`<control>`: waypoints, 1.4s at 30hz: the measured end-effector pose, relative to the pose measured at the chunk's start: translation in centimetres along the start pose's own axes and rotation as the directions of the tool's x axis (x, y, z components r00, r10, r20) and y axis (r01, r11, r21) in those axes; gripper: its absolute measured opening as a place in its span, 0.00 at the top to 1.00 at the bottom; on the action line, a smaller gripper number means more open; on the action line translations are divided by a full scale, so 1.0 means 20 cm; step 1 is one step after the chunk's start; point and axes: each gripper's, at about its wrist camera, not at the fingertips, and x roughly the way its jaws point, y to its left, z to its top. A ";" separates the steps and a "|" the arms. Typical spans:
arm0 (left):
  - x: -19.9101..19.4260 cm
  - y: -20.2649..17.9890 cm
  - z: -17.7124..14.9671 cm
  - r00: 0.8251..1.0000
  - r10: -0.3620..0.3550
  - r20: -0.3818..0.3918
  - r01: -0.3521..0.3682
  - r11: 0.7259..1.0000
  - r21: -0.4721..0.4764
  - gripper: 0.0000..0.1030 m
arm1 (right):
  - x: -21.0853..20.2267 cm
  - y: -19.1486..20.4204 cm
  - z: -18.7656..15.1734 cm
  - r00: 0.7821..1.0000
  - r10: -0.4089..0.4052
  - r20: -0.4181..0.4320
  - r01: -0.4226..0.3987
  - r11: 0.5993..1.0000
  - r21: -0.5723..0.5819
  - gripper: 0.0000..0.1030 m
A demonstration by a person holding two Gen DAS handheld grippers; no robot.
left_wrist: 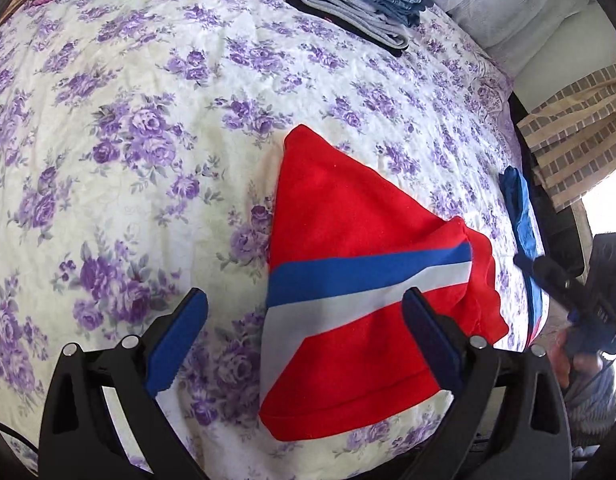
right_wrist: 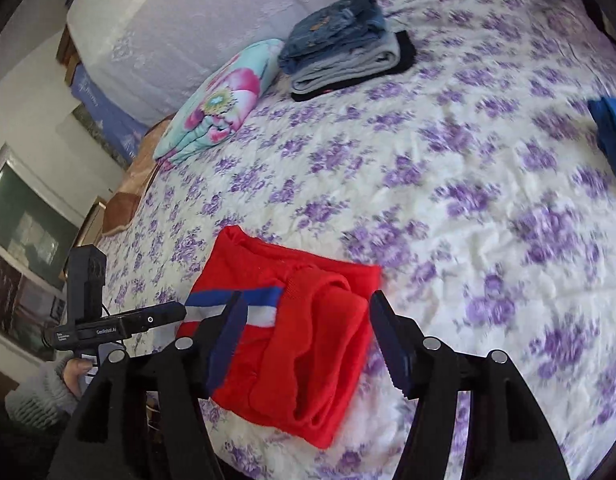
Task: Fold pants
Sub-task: 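Grasp the folded red bundle with the right tool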
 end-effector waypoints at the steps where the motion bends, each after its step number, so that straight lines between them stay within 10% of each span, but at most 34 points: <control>1: 0.01 0.00 0.00 1.000 -0.001 -0.003 0.001 1.000 0.000 0.08 | 0.00 -0.03 -0.03 1.000 0.004 -0.002 -0.004 1.000 0.029 0.38; 16: 0.14 -0.02 -0.03 0.997 0.008 -0.082 -0.006 1.000 0.020 0.07 | 0.24 -0.17 -0.11 0.987 0.151 -0.053 -0.134 0.960 0.246 0.37; 42: 0.16 -0.01 -0.09 0.992 -0.128 -0.020 0.130 0.985 0.117 0.04 | 0.42 -0.20 -0.03 0.961 0.238 -0.140 -0.205 0.954 0.220 0.37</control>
